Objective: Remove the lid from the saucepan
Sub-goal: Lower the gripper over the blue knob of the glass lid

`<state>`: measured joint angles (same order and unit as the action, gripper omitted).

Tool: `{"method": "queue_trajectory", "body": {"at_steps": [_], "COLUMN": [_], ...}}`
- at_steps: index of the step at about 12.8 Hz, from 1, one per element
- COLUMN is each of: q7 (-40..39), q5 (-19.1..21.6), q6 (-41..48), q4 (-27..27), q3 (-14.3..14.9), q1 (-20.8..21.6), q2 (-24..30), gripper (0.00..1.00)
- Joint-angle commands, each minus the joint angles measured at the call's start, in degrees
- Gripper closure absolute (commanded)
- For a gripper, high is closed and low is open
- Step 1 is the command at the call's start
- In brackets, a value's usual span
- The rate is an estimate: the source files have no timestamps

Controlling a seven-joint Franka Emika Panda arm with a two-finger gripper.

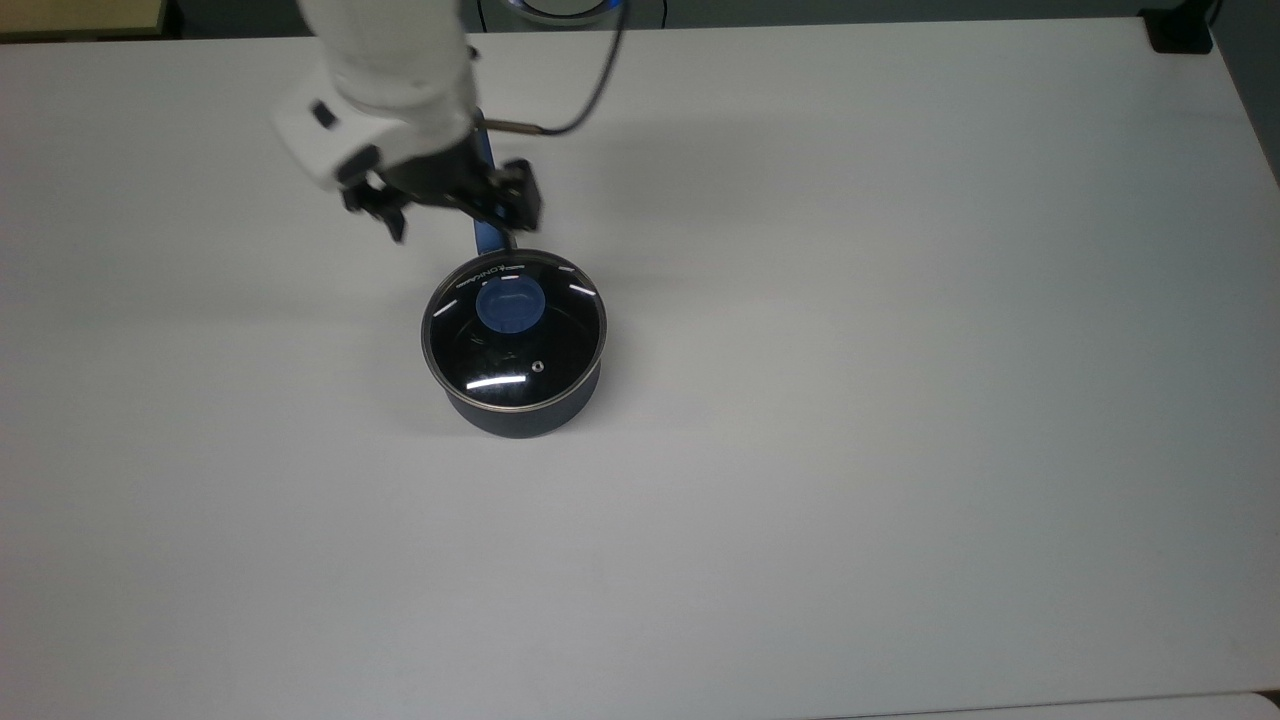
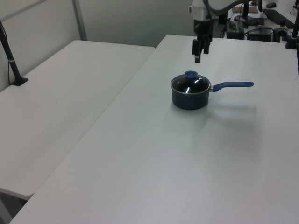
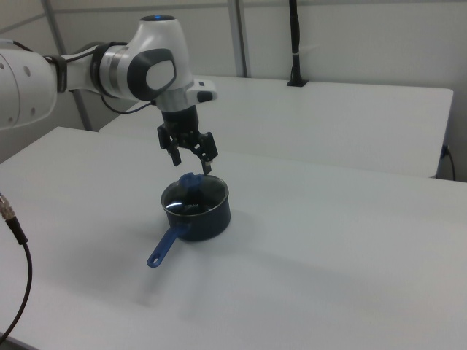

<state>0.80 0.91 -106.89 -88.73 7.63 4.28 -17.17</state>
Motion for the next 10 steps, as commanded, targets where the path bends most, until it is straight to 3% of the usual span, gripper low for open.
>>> {"method": "queue_trajectory", "body": {"at_steps": [1,10], "q7": [4.5,2.7], "q5": [-0.1,-2.1], "q6": [-5.8,-6.9], "q4": [0.7,0.7], "q3": [0.5,0.9], "q1": [3.2,4.4], "q2": [-3.2,-6.3], "gripper": [0.0,0.0]}}
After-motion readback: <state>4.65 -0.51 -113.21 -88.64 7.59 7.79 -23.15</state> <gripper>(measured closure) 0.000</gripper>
